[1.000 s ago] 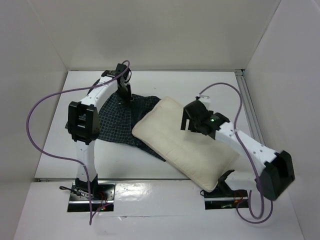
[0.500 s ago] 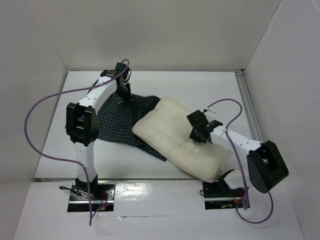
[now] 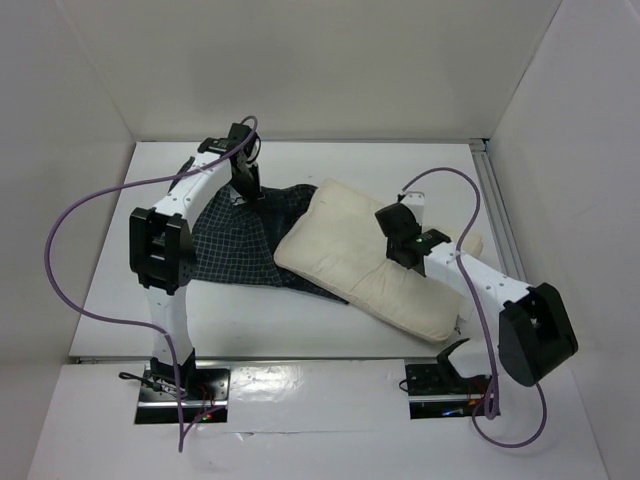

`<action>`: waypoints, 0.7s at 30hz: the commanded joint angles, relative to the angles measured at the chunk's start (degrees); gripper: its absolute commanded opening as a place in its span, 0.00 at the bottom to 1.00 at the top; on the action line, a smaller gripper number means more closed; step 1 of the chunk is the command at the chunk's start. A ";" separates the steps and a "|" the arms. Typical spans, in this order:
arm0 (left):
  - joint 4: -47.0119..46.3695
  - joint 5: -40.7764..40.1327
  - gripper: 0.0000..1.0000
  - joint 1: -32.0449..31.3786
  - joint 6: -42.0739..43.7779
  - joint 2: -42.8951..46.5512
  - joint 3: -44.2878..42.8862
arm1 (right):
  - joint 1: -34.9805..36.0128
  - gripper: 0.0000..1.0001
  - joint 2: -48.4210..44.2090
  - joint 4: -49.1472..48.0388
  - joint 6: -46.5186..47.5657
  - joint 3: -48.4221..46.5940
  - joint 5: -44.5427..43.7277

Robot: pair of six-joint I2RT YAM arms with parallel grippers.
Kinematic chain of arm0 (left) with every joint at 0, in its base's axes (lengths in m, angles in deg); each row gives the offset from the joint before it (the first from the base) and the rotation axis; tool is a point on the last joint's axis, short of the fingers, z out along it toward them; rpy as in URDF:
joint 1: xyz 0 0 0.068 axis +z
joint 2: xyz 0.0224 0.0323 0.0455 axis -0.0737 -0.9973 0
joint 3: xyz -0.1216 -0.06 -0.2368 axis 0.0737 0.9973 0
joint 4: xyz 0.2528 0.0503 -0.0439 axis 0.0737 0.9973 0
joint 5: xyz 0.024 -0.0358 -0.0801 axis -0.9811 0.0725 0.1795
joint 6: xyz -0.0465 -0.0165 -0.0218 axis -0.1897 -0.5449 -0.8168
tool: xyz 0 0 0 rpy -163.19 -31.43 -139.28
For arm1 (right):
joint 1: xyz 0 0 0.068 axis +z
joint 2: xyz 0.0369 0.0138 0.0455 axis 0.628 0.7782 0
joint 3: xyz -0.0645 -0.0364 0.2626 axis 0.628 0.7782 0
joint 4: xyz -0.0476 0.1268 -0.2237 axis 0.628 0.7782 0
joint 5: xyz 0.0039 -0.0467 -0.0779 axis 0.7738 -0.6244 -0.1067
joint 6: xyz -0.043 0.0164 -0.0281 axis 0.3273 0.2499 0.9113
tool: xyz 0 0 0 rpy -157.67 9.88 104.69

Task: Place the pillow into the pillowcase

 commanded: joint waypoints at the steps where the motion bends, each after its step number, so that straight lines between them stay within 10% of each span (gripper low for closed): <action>1: 0.76 -0.08 0.00 -0.24 1.18 2.65 -0.49 | -1.81 0.00 3.34 -11.91 10.77 -4.02 -4.69; 3: 0.76 1.41 0.00 -0.24 1.18 2.12 -0.49 | -2.59 0.10 5.45 -14.32 14.37 -4.63 -4.70; 6: 0.76 1.42 0.00 -0.24 1.79 2.12 -0.49 | -2.60 0.65 10.90 -6.88 15.09 -14.46 -6.02; 8: 0.76 1.42 0.00 -0.24 2.41 1.60 -0.49 | -2.60 0.76 11.61 -3.35 12.98 -21.49 -0.33; 21: 0.76 1.42 0.00 -0.77 0.12 1.06 -0.49 | 3.55 0.83 35.83 -5.17 -11.44 -39.43 22.71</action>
